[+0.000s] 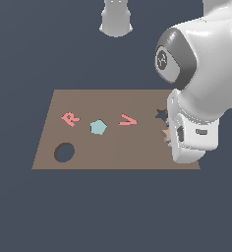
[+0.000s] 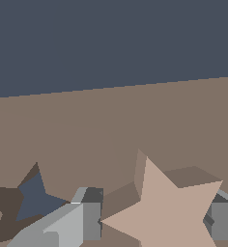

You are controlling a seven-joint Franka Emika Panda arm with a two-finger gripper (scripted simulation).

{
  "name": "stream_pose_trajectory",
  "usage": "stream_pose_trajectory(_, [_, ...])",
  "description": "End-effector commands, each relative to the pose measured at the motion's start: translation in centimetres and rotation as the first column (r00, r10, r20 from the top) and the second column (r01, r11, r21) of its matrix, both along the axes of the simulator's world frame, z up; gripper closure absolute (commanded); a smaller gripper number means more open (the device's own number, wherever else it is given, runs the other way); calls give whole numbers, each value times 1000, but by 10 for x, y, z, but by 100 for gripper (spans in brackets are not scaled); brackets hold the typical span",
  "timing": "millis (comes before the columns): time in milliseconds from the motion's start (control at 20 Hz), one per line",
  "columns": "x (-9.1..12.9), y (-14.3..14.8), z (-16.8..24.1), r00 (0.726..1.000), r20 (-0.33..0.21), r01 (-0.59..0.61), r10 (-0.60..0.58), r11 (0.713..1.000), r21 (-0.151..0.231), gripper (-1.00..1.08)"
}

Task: Insert a designated object into the corresponding slot on a board.

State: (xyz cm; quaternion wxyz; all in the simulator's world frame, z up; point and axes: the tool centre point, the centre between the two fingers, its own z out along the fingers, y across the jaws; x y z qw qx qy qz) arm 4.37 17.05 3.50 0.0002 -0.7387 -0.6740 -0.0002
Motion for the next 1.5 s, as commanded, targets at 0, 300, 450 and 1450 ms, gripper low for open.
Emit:
stream_pose_trajectory(0, [-13,4,1,993,1,-119,119,993,0,108])
stream_pose_trajectory(300, [-41,5,3,931,0,-364,364,931,0,108])
stream_pose_trajectory(450, [-53,4,4,890,0,-456,456,890,0,108])
stream_pose_trajectory(1450, [-82,-9,5,727,-1,-687,687,727,0,108])
